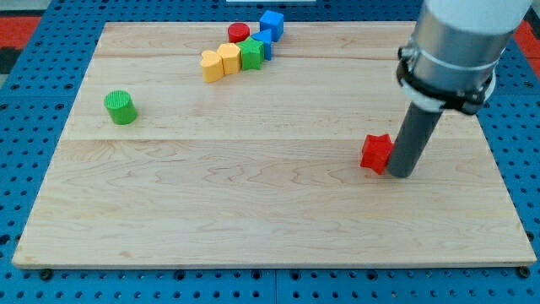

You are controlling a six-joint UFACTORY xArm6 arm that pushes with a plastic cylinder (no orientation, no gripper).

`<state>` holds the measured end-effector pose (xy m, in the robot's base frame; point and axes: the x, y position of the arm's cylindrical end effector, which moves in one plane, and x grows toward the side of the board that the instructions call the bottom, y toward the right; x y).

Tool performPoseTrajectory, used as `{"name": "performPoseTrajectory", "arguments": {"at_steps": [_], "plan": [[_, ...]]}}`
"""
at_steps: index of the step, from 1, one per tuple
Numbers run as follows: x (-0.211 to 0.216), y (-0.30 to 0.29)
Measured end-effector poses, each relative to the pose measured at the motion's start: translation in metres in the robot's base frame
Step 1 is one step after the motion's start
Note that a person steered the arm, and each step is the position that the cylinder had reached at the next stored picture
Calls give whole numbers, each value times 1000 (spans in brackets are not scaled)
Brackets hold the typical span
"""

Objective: Move the red star to the top left corner

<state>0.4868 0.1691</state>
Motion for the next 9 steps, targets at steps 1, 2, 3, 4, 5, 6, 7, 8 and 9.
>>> {"name": "performPoseTrajectory", "arguments": {"at_steps": [1, 2, 3, 4, 5, 6, 7, 8, 9], "plan": [[-24, -1], [-24, -48], [-26, -100], [-37, -131], [-36, -186], [-58, -204], [-86, -207], [-108, -211], [-113, -250]]}}
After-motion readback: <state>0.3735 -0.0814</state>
